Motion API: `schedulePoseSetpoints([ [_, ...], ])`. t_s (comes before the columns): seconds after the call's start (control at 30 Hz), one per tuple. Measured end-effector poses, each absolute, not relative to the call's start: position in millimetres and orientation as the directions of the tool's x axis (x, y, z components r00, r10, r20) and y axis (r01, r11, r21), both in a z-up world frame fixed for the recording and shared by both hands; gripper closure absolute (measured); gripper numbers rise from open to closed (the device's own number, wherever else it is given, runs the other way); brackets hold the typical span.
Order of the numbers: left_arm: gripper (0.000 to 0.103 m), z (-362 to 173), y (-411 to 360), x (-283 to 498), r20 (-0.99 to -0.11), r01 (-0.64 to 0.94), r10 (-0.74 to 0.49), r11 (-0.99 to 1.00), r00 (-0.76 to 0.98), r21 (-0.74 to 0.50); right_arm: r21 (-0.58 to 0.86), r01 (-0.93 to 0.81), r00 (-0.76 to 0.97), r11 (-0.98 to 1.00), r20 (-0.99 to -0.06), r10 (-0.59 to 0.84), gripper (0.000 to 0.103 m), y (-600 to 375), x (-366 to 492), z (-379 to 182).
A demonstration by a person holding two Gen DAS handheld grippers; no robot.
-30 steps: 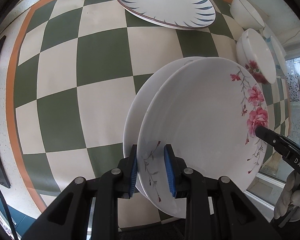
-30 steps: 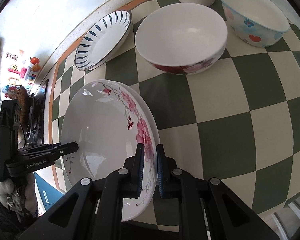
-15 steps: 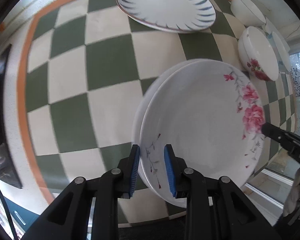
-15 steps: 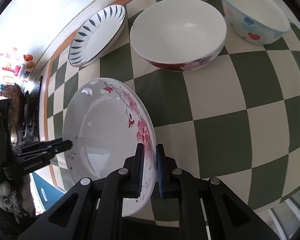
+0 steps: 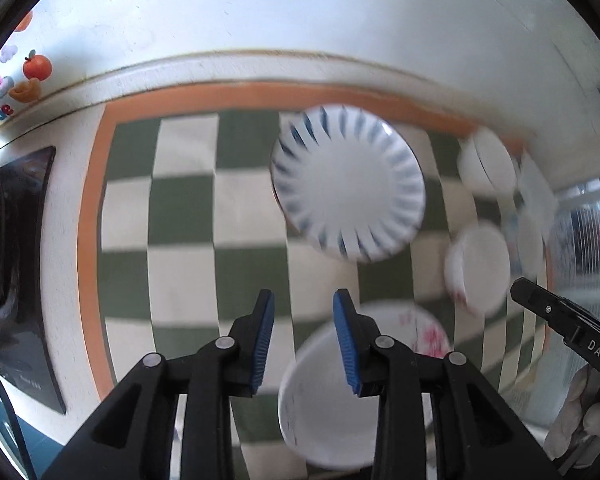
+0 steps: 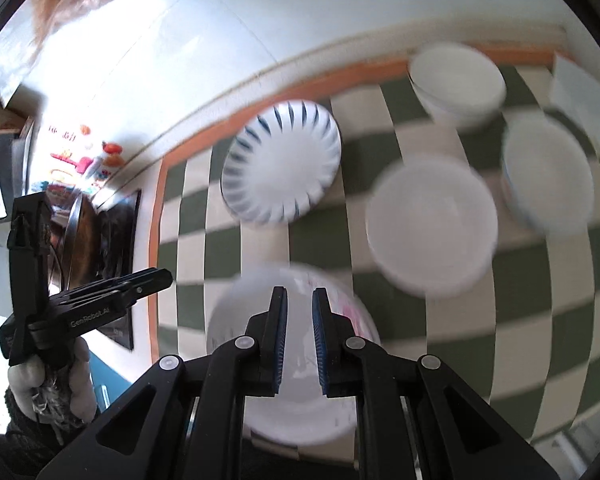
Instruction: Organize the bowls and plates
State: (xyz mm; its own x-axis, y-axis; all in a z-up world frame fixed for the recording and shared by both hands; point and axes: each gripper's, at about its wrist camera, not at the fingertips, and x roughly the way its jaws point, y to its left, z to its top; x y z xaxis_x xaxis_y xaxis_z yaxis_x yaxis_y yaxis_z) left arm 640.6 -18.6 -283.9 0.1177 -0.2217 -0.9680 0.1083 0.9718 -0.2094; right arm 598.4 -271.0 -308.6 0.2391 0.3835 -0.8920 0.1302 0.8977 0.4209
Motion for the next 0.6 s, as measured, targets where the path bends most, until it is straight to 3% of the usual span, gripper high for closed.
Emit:
schedulePoseSetpoints([
  [0.3,0.074,-352,-9,719,-0.973,0.016,-0.231,0.973,0.021,-0.231,0.33,0.192,0.132,0.924,-0.942,0.309,0.088,-272,727,-369],
  [0.6,0.074,-394,-15,743,-0.967,-0.004,-0.249,0.968,-0.051,-0.25,0.278,0.238,0.016,0.931,-0.959,0.283,0.088,-270,772,-435],
])
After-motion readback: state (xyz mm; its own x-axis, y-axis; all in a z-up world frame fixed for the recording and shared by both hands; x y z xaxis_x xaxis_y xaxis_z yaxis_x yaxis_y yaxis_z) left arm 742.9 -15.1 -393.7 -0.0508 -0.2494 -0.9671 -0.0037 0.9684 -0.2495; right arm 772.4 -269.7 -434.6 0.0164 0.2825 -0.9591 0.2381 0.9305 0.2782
